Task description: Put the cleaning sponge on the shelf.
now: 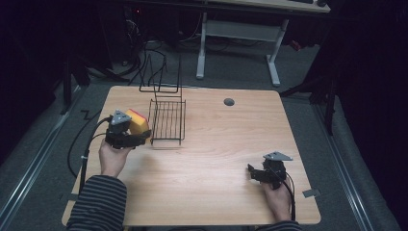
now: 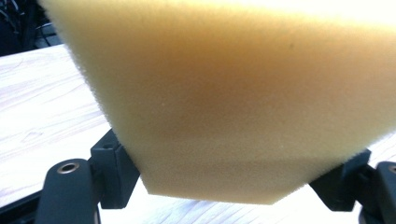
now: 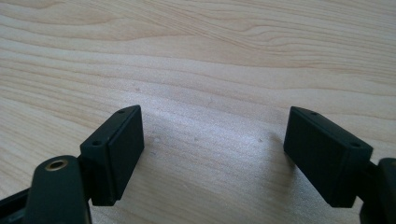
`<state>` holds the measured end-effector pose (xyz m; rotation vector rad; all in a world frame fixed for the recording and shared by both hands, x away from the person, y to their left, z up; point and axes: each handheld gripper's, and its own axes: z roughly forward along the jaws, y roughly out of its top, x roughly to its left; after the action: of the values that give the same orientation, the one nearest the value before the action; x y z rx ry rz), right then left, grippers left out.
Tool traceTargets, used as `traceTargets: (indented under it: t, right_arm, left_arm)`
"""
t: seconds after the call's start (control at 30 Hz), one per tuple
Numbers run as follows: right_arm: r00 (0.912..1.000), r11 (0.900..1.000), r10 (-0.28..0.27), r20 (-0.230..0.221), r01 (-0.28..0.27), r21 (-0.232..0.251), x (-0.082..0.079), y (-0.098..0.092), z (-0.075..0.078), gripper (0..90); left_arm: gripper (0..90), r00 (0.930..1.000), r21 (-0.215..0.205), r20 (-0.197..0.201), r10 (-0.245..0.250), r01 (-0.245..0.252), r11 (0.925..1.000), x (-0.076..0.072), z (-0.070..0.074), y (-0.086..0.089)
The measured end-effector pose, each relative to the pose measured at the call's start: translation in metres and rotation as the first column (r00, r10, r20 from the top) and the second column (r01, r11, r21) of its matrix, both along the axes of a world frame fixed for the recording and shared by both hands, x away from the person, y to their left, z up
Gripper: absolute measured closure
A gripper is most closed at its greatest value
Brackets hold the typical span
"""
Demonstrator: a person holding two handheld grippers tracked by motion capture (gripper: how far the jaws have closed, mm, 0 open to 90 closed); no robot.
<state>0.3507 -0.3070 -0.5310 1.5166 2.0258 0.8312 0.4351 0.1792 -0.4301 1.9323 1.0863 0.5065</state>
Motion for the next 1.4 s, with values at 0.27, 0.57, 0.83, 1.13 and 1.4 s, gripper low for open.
traceTargets:
  t: [0.27, 0.57, 0.83, 1.13, 1.4]
  right_arm:
    - [1.0, 1.0, 0.0, 0.0, 0.0, 0.0, 0.0, 0.0, 0.0, 20.3]
    - [1.0, 1.0, 0.001, 0.001, -0.001, -0.001, 0.0, 0.0, 0.0, 20.3]
    - [1.0, 1.0, 0.001, 0.001, -0.001, -0.001, 0.0, 0.0, 0.0, 20.3]
    - [1.0, 1.0, 0.001, 0.001, -0.001, -0.001, 0.0, 0.0, 0.0, 20.3]
    - [1.0, 1.0, 0.001, 0.001, -0.001, -0.001, 0.0, 0.0, 0.0, 20.3]
  left_arm:
    - [23.3, 0.9991, 0.014, 0.005, -0.042, 0.042, 0.999, 0.007, 0.004, -0.02]
    - [23.4, 0.9977, 0.04, 0.001, -0.068, 0.068, 0.9969, 0.02, 0.001, -0.04]
    - [23.4, 0.9981, 0.029, -0.003, -0.062, 0.062, 0.9977, 0.034, -0.001, -0.05]
    - [23.4, 0.9986, 0.033, 0.003, -0.053, 0.053, 0.9981, 0.048, -0.004, -0.06]
    - [23.2, 0.9992, 0.067, -0.004, -0.04, 0.04, 0.9969, 0.062, -0.014, -0.069]
